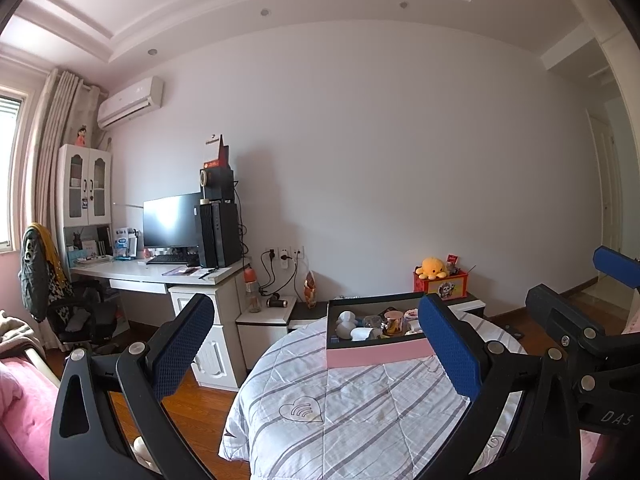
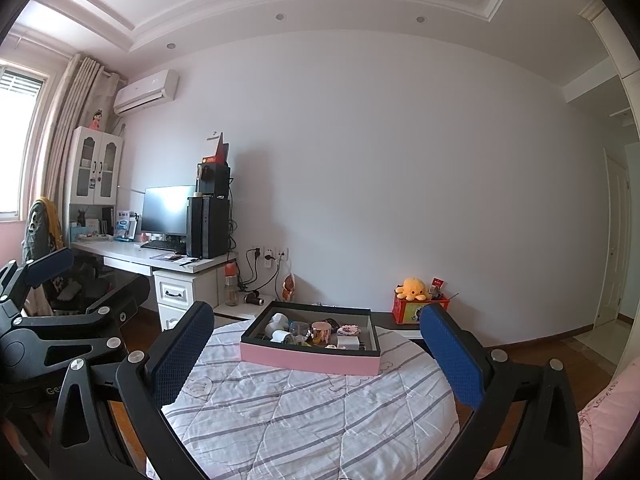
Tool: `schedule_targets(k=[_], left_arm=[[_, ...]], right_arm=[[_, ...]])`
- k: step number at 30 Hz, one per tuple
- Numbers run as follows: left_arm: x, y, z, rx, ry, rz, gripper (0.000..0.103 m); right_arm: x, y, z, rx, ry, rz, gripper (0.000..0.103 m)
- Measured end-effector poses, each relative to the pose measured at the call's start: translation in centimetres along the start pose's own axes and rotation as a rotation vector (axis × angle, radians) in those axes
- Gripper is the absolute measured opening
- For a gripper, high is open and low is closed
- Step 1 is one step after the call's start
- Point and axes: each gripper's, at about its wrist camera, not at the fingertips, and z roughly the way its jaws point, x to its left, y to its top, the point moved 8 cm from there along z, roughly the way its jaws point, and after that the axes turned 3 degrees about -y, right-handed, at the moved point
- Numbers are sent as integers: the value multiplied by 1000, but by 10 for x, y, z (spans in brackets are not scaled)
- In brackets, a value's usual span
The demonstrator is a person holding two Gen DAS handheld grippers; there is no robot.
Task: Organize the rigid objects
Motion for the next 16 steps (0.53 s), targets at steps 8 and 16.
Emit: schedule_targets(k=[8,16], left_arm=[[2,0,1,3,-3,-6,103],[4,-5,1,13,-6,-14,103]], right_arm=[[1,-1,-2,2,-1,-4,103],[3,-1,2,6,4,-10,103]])
